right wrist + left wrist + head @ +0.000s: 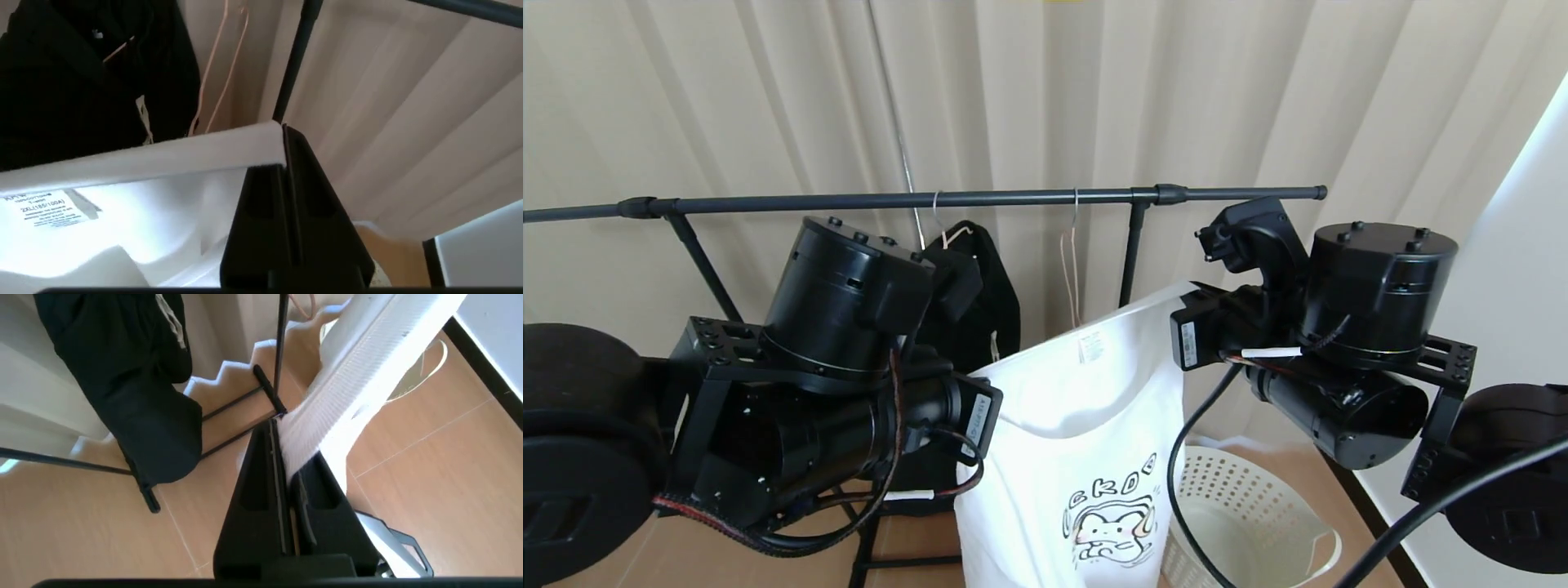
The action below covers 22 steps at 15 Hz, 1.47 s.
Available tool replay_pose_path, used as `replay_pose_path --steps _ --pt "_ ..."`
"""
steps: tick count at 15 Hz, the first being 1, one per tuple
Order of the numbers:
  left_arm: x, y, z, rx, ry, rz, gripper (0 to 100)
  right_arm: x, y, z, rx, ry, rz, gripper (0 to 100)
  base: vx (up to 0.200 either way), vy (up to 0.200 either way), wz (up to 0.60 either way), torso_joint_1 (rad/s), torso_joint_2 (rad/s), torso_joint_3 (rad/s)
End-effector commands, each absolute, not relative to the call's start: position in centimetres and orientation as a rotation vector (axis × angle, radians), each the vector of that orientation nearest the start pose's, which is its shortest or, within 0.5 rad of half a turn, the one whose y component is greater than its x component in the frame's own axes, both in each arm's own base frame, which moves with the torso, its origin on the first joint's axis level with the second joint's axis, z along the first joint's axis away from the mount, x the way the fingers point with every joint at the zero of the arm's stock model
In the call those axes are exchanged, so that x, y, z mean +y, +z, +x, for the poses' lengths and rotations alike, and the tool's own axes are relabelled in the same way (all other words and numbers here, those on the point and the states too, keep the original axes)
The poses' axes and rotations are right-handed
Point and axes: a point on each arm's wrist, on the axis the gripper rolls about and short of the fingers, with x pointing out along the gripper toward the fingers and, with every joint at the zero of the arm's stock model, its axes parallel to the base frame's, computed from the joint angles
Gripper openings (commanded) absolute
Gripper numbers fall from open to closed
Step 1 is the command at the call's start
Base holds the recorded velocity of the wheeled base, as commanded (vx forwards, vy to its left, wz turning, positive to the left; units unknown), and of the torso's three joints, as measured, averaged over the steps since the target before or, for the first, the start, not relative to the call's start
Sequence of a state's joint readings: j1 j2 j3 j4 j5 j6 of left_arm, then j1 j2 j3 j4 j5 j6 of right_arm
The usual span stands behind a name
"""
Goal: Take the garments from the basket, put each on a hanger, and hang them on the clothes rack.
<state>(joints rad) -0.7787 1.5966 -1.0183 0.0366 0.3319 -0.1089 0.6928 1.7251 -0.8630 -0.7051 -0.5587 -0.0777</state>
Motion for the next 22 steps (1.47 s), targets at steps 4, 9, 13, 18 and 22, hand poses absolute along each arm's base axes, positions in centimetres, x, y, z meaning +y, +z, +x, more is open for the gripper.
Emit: replay_pose_path --steps 4,9,13,18,22 --pt "-18.4 24.0 24.3 0.456 -0.417 0.199 0 17.2 22.7 21.4 0.147 0.175 -0.245 0 0.0 0.0 0.0 0.0 0.0 0.0" --pt "-19.9 26.4 27.7 0.329 -0.548 0.142 0 17.9 23.9 15.1 0.204 0.381 -0.324 0 0.0 0.0 0.0 0.0 0.0 0.0" --pt "-21.4 27.4 30.3 0.264 -0.573 0.156 0 20.3 23.4 12.7 0.239 0.514 -0.294 0 0.0 0.0 0.0 0.0 0.0 0.0" --pt "-22.0 29.4 30.9 0.195 -0.814 0.09 0 26.3 21.8 12.3 0.335 0.584 -0.114 0 0.0 0.0 0.0 0.0 0.0 0.0" --pt "-22.2 29.1 31.0 0.212 -0.848 0.067 0 28.5 22.6 12.9 0.355 0.573 0.046 0 0.0 0.0 0.0 0.0 0.0 0.0"
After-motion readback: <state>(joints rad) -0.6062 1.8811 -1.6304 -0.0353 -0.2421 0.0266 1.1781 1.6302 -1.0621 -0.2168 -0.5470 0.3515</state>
